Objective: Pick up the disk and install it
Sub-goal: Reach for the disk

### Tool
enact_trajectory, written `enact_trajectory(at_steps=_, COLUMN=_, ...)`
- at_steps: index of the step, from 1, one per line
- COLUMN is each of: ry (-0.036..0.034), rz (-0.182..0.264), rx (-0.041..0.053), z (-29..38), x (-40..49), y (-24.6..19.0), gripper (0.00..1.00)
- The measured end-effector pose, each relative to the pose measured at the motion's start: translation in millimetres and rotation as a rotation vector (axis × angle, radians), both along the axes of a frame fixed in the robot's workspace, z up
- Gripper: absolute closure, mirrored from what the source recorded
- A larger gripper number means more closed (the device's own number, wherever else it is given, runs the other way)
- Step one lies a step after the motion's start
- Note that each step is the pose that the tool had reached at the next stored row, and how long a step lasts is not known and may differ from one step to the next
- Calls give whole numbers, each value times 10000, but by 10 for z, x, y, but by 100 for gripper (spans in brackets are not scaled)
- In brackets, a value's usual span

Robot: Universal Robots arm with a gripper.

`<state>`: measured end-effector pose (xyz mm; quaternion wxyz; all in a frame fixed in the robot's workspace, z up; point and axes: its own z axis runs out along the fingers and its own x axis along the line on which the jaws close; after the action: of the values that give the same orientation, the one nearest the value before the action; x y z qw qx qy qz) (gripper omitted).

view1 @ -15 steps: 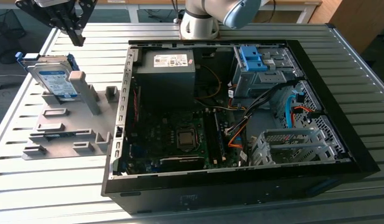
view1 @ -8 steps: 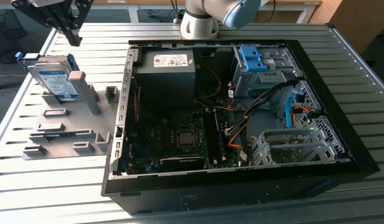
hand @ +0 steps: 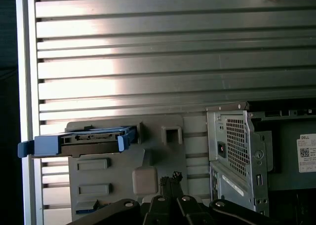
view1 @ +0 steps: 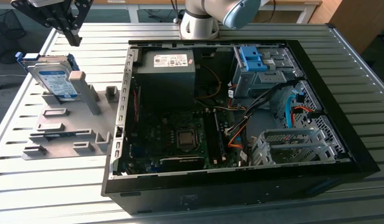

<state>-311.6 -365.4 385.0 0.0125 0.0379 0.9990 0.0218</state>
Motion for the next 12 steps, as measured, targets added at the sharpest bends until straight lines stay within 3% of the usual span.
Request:
enact_trajectory(at_steps=8, ry=0, rz=0, rx=-1, z=0, x=-70, y=2, gripper=89)
enact_trajectory(at_steps=12, ry=1, rz=1, rx=-1, z=-1, x=-178, y=54, gripper=89)
